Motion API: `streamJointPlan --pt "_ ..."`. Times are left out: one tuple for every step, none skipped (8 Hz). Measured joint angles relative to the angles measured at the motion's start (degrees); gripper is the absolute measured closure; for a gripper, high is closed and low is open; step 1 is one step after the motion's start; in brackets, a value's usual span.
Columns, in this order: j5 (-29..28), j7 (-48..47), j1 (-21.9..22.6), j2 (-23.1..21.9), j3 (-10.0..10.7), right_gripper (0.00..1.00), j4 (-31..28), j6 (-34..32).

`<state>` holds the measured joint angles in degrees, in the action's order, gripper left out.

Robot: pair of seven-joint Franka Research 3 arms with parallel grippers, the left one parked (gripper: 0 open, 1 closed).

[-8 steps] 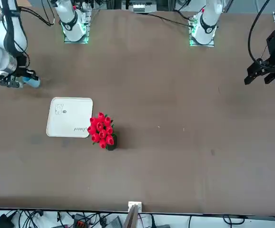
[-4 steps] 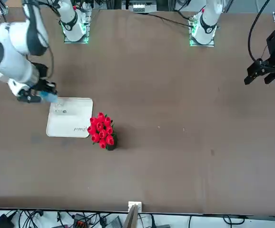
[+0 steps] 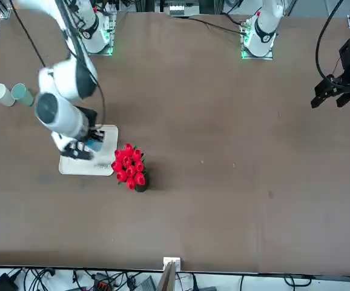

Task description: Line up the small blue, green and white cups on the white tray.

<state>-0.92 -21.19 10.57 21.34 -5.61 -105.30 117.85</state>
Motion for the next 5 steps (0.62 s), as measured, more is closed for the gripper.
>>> streamJointPlan --pt "0.00 -0.03 0.09 1.82 0.11 0.96 0.66 0.64" --pt "0.00 -0.03 0.12 3.40 0.20 0.96 0.71 1.83" --pt "0.00 -0.03 0.24 4.71 0.19 0.96 0.71 3.04" --pt "0.00 -0.03 0.44 5.64 0.20 0.96 0.71 3.66" --pt "0.00 -0.03 0.71 6.10 0.20 0.96 0.69 3.94"
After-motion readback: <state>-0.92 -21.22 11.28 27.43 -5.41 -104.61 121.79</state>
